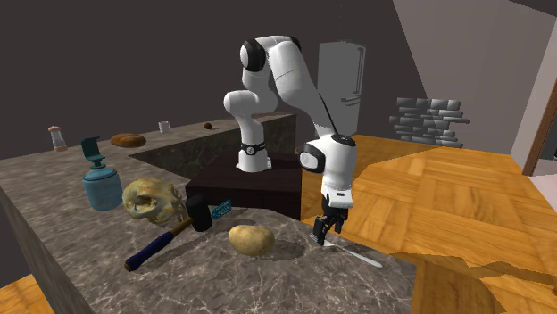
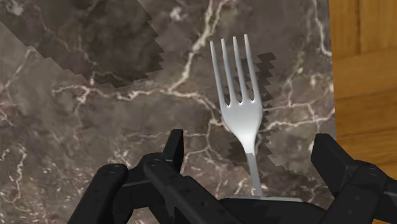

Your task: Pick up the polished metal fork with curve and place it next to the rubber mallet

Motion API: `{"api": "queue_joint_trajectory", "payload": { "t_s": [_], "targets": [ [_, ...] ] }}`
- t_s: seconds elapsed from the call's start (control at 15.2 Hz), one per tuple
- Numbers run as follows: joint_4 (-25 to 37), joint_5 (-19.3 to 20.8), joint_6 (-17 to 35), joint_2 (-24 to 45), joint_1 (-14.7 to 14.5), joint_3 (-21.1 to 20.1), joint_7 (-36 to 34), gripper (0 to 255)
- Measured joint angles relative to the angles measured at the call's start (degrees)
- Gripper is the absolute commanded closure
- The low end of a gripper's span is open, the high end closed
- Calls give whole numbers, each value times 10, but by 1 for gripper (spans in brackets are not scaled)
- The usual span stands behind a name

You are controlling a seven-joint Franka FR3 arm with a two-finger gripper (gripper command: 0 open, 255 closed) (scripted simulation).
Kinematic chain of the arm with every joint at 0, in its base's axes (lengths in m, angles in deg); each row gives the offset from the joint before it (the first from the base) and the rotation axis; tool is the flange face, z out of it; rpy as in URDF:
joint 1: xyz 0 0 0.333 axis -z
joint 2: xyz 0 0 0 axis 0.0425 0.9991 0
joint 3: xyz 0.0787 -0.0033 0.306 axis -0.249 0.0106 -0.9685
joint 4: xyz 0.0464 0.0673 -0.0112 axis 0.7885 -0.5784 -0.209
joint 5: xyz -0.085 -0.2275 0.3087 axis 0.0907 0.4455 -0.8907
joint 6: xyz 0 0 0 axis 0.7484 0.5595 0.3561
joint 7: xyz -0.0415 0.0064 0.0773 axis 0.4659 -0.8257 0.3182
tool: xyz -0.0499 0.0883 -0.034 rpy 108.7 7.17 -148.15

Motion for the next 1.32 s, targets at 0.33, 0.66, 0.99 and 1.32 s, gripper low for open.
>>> {"api": "queue_joint_trajectory", "payload": {
  "t_s": [0.33,0.66,0.99,1.32],
  "targets": [
    [11,6,15,25,-6,8,-5,0],
    [11,7,16,27,-7,8,-5,255],
    [10,7,17,24,-9,5,-5,255],
    [12,7,15,25,-9,5,-5,255]
  ]
}}
